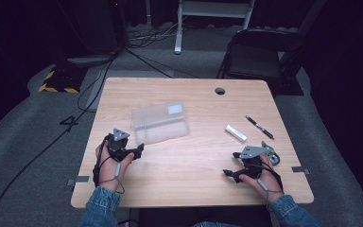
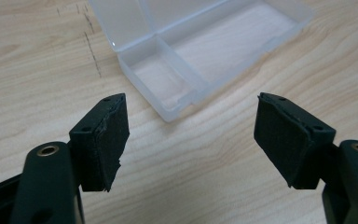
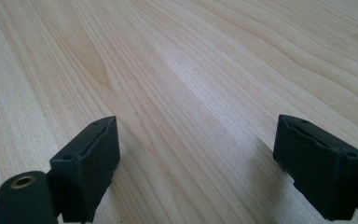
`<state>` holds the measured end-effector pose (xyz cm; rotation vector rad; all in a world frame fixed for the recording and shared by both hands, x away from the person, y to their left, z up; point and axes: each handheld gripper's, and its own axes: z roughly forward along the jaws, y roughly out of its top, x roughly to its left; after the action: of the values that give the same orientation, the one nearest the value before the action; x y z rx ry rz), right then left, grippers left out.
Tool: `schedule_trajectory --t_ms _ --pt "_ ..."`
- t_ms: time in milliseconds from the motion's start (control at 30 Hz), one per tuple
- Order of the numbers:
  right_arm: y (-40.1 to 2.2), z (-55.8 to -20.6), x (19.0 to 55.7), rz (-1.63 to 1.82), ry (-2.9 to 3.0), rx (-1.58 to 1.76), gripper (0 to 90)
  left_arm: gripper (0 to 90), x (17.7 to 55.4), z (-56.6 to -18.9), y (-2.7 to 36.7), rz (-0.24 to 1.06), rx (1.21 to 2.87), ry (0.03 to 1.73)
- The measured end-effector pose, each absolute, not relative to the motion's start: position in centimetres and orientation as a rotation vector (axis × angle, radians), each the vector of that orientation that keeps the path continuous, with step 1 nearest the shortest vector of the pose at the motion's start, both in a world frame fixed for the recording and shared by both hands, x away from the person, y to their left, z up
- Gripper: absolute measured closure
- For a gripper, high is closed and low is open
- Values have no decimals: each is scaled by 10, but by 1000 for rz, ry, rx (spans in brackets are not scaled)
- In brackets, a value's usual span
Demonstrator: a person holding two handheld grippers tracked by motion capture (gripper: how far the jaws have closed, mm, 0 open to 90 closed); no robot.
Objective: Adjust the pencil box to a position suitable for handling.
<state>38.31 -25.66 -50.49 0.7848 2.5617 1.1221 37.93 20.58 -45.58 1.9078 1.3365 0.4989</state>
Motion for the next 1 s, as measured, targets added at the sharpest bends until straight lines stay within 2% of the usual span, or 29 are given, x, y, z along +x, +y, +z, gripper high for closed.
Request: schedule_trajectory --t_ms 400,767,1000 --pt "-257 -505 383 1122 2562 784 148 253 410 -450 193 509 1877 1365" --pt "-257 -505 383 1123 2564 783 148 232 439 -462 182 561 1869 1431" --pt "-257 -505 383 1124 2562 787 148 220 451 -476 180 529 1902 1428"
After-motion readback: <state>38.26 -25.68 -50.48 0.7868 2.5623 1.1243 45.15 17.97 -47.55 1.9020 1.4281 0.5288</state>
